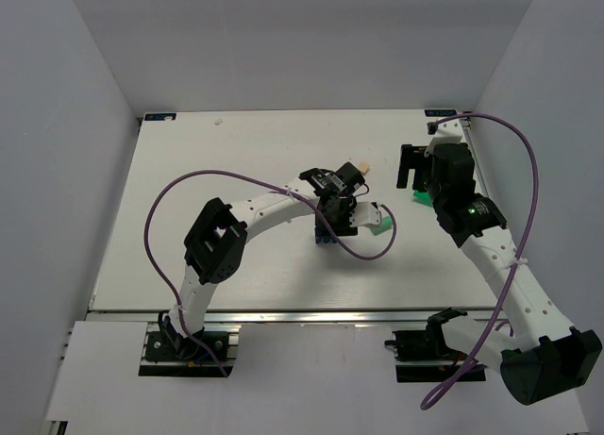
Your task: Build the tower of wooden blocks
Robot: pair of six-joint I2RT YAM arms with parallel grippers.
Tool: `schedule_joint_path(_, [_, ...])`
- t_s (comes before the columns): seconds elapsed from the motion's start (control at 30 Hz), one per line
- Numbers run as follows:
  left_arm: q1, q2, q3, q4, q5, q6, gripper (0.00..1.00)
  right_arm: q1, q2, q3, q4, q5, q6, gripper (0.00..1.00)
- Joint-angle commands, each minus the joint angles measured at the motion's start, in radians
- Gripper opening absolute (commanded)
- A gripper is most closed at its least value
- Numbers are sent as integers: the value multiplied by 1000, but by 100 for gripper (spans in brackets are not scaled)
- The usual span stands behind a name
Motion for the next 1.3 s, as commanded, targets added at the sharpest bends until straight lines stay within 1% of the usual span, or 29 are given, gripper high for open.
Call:
schedule_joint_path(0.0, [-8,-37,15,9,2,3,60,-1,-2,0,41,-4,-13,89])
schedule_joint_path(0.23, [-8,-30,23,22,-9,-8,64,-1,-5,0,41,-9,-15,89])
schedule_joint_path(0.83, [-8,-11,18,54,-30,-26,64,-1,1,0,39,-18,-21,89])
schedule_joint_path(1.07, [-10,-16,13,42,-25,-23,65,-1,-7,-3,44,-29,-26,89])
schedule_joint_path(1.17, [-8,-17,29,36,-6,-20,68,-1,-7,-4,47,-40,-33,89])
schedule_joint_path(1.27, [-8,-34,68,2,45,-13,73,-1,-8,-7,51,-73,-53,89])
